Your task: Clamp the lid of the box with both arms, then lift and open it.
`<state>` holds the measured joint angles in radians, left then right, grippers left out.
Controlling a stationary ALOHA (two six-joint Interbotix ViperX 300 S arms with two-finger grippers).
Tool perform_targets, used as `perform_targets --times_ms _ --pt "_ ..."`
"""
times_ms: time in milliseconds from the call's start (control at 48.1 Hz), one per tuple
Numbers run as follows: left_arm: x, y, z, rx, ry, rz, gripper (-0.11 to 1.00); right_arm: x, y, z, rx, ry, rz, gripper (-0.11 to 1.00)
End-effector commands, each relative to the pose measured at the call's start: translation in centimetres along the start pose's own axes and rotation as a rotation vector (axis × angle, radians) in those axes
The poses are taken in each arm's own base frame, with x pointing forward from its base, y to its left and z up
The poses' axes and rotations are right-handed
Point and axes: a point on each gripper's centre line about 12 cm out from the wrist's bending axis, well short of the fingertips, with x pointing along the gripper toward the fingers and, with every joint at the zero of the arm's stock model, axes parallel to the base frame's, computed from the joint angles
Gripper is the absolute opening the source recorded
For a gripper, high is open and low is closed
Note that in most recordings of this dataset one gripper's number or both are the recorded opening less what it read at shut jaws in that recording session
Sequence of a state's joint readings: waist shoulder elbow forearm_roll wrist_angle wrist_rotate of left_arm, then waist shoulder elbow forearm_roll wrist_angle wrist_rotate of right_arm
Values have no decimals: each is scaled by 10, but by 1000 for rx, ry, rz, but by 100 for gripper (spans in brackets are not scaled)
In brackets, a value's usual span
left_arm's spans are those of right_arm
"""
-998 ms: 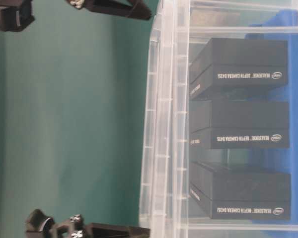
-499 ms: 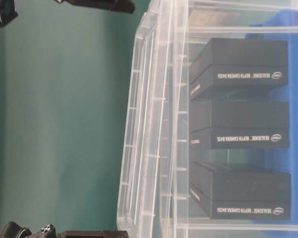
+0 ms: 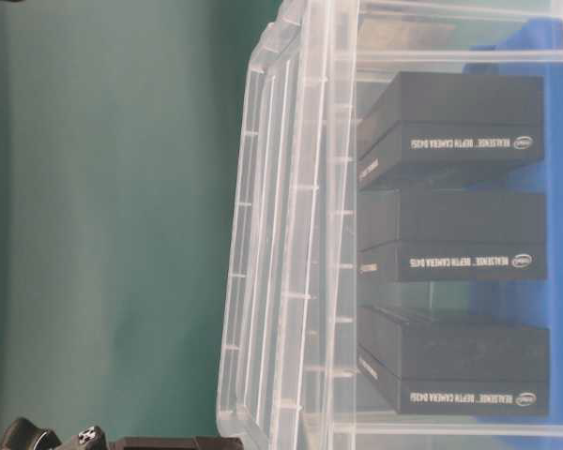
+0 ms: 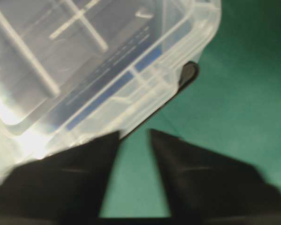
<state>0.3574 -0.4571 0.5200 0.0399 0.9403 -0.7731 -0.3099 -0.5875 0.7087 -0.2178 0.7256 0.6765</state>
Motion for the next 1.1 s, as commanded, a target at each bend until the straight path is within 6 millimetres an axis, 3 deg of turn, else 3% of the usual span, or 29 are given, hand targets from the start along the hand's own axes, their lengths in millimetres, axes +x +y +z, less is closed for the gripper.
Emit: perform_targets --times_ms 0,104,166,478,686,790,873,956,1081 --pt "-7 -3 3 11 -18 -14 46 1 -2 6 28 -44 15 60" --pt "-7 -4 3 10 -19 -16 46 2 -1 11 75 -95 51 86" --pt "-7 -3 3 9 -18 -14 46 4 1 13 106 -112 70 91" --pt "-7 -4 4 13 -20 -17 46 38 -1 -5 230 -65 71 90" --pt "-8 -4 3 15 -21 -17 44 40 -3 -6 248 -64 69 90" --pt "-7 -4 2 17 -19 -19 18 41 -4 -5 260 -63 66 89" --pt "-7 -5 2 19 -17 -18 3 40 -4 -5 273 -65 68 82" --pt "-7 -6 2 18 -17 -20 0 38 -4 -5 280 -67 70 64" --pt "-7 -5 2 20 -15 -18 0 36 -4 -5 282 -72 73 64"
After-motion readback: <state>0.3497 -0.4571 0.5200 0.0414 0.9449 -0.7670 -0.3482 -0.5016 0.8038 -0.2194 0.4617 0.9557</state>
